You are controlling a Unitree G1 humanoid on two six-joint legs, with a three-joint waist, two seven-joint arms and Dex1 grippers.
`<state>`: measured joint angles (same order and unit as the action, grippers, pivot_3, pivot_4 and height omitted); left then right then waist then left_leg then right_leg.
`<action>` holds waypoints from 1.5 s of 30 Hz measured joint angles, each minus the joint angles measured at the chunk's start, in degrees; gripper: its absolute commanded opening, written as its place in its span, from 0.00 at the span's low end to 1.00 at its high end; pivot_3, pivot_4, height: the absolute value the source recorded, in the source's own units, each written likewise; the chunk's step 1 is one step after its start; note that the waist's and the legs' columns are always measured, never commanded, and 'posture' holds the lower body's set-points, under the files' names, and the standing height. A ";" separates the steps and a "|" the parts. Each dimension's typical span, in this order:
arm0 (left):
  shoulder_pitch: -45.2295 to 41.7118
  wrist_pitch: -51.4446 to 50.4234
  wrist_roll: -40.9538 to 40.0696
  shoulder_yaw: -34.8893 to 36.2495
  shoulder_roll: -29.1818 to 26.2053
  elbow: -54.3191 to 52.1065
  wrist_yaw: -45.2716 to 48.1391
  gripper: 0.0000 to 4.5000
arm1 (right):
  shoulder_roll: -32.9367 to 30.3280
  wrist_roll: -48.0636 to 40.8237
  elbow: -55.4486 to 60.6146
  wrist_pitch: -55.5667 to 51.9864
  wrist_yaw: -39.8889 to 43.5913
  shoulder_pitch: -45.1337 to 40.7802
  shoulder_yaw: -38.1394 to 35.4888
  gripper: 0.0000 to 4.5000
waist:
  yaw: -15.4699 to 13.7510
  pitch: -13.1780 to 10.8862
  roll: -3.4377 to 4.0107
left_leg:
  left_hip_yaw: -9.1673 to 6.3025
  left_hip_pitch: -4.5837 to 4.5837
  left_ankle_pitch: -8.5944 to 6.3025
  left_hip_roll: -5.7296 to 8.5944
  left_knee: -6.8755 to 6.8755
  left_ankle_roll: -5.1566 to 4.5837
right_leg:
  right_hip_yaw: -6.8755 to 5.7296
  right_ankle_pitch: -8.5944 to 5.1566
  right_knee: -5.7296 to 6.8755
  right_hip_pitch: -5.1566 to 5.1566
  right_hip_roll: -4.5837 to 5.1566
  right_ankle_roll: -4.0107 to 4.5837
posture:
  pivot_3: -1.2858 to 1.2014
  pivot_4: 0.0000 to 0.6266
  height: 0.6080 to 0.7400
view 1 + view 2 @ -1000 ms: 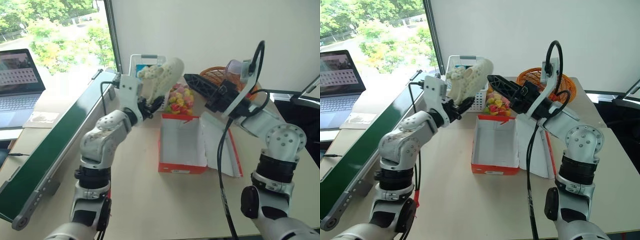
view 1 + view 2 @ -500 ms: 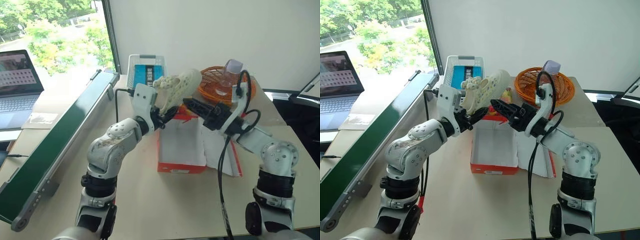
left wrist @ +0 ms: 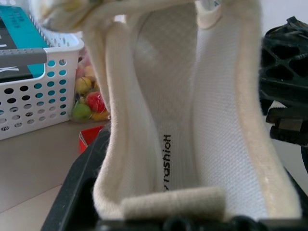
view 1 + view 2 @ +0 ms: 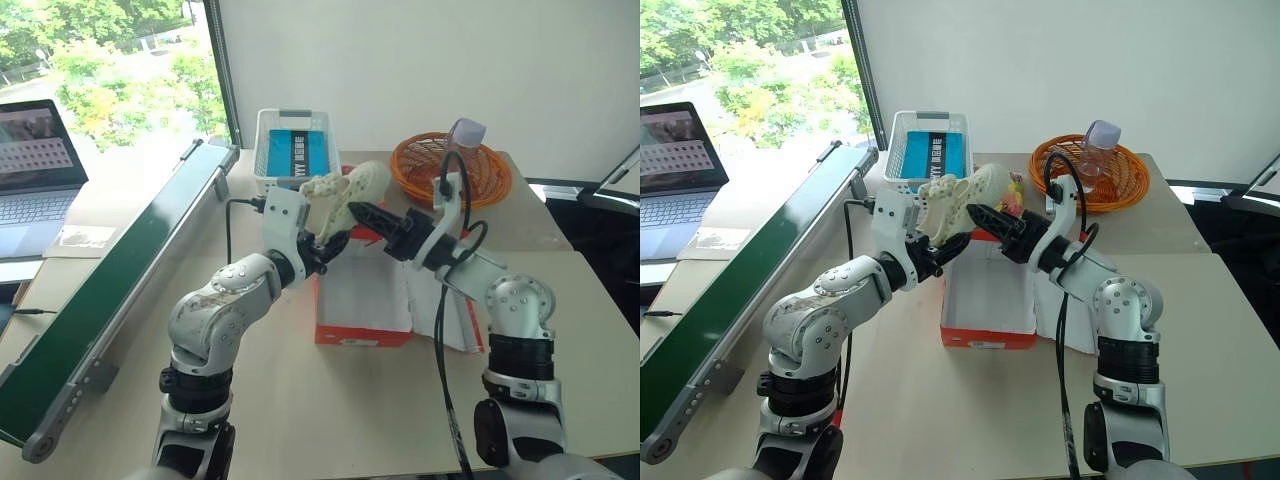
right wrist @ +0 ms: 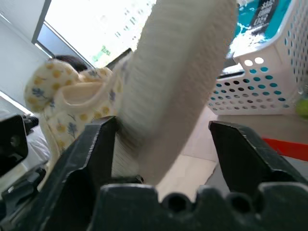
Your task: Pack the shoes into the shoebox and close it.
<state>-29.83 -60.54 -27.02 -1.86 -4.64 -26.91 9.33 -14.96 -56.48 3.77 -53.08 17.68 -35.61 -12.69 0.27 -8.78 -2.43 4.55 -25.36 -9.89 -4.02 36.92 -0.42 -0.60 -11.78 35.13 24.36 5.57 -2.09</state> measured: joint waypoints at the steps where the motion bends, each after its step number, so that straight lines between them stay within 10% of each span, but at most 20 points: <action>1: 0.00 -0.03 -0.05 0.04 -0.03 -0.16 -0.02 0.59 | 0.22 0.00 0.00 0.07 0.02 -0.05 0.00 0.46 | -0.01 0.00 0.00 | 0.00 0.01 0.00 0.00 0.00 0.00 | 0.00 0.00 0.00 0.00 0.00 0.00 | 0.52 0.24 1.00; 9: 0.16 -0.95 -0.15 0.41 0.38 -0.26 -0.64 0.59 | 1.94 0.05 0.00 0.17 -1.08 -0.08 -0.08 0.13 | 0.06 0.00 0.01 | 0.00 0.00 0.00 0.00 0.00 0.00 | 0.01 0.00 0.01 0.00 -0.01 0.00 | 0.52 0.24 1.00; 12: 0.14 -1.30 -0.40 1.04 0.12 -0.26 -0.61 0.59 | 2.20 0.06 0.00 0.18 -1.51 -0.18 -0.03 0.12 | 0.09 0.00 0.01 | 0.00 0.00 0.00 0.00 0.00 0.00 | 0.01 0.00 0.01 0.01 -0.01 0.01 | 0.52 0.24 1.00; 17: 0.16 -3.18 -4.53 3.85 -6.43 -0.52 4.41 0.99 | 1.24 2.54 -1.31 0.87 -2.36 -2.15 0.45 0.12 | 0.43 -0.04 0.09 | 0.00 0.01 0.00 0.00 0.00 0.00 | 0.02 -0.01 0.07 0.04 -0.02 0.02 | 0.52 0.24 1.00; 28: 9.31 -0.41 -7.31 9.28 -32.43 1.64 21.90 0.99 | -10.40 9.69 -5.52 -12.56 -16.24 -14.20 -2.73 0.12 | 0.55 -0.16 0.27 | 0.06 0.00 -0.01 -0.04 -0.16 0.02 | 0.02 -0.09 0.06 0.18 -0.01 0.14 | 0.52 0.24 1.00; 36: 9.51 4.75 -5.50 4.83 -30.85 3.09 23.01 0.99 | -12.05 10.58 -4.01 -36.25 -16.11 -16.98 6.89 0.12 | 0.36 -0.17 0.29 | 0.07 -0.13 0.01 -0.04 -0.13 0.03 | 0.00 -0.06 -0.01 0.21 0.03 0.13 | 0.52 0.24 1.00; 45: 10.58 5.39 -4.77 3.56 -29.43 2.57 22.60 0.99 | -19.89 13.71 -6.54 -38.93 -7.75 -16.98 17.56 0.12 | 0.50 -0.17 0.29 | 0.07 -0.18 0.01 -0.04 -0.12 0.02 | 0.03 -0.06 0.04 0.29 -0.01 0.11 | 0.52 0.24 1.00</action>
<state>-19.26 -55.15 -31.79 1.70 -34.07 -24.34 31.93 -34.85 -42.77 -2.77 -92.01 9.93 -52.58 4.87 0.77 -8.94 -2.15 4.62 -25.54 -9.88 -4.06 36.79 -0.40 -0.58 -11.84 35.17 24.65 5.56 -1.98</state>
